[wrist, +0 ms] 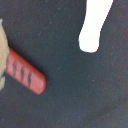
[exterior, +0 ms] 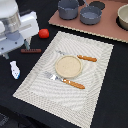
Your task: Place the fish, sausage, and tomato into the frying pan.
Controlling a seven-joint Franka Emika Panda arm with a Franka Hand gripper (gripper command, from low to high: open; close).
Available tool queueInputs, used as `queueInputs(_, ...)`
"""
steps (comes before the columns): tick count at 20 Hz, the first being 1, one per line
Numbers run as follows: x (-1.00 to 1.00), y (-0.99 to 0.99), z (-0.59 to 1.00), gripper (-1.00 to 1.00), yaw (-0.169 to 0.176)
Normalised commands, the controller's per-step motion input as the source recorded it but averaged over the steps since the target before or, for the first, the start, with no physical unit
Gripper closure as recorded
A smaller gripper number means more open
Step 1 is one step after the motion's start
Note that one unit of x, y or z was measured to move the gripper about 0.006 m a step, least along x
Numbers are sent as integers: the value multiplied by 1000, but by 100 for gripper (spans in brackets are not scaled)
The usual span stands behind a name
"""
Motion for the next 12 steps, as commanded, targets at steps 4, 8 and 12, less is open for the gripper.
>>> queueInputs(4,0,-314,-444,-100,-28)
queueInputs(8,18,-129,-448,-100,-19)
queueInputs(12,61,-33,-421,-100,-15)
